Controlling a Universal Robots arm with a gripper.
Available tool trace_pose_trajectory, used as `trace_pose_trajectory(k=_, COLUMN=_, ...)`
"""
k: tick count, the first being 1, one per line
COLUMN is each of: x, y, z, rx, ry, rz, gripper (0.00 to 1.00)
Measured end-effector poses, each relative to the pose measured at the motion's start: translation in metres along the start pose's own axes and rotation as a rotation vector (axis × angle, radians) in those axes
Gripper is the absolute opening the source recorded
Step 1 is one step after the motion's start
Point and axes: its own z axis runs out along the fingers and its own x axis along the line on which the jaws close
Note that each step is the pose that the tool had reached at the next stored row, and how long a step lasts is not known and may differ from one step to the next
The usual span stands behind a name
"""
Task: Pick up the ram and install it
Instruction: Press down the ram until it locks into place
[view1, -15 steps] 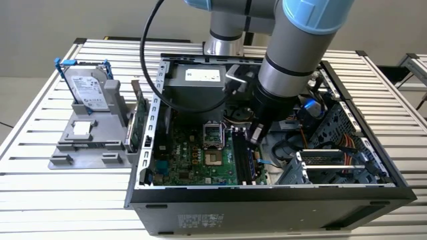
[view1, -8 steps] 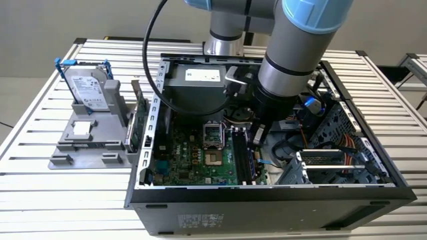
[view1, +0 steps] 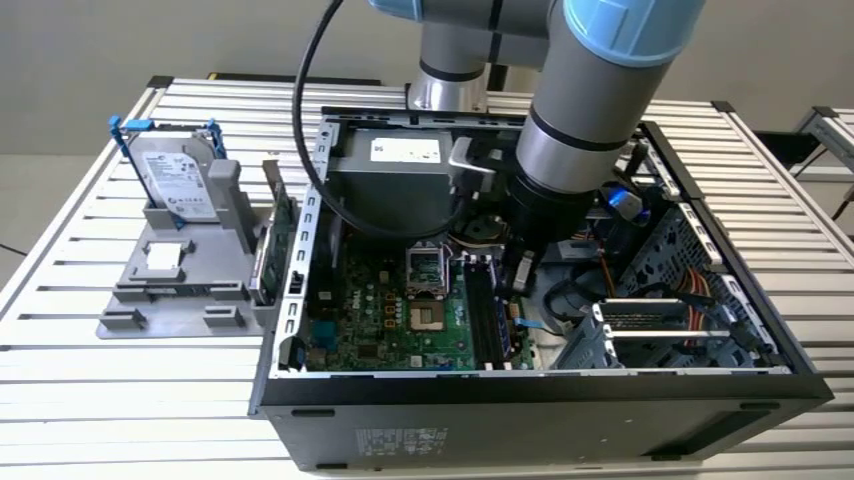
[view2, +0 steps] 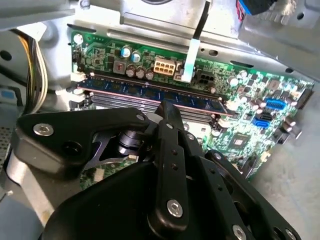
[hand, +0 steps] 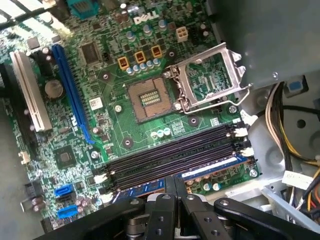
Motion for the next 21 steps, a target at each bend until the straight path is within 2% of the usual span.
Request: trace_pose_trajectory(k=21, x=-0.0002, y=0.0001, z=0.0000, rx=0.0083, ry=0.0100, rz=-0.276, gripper=0.00)
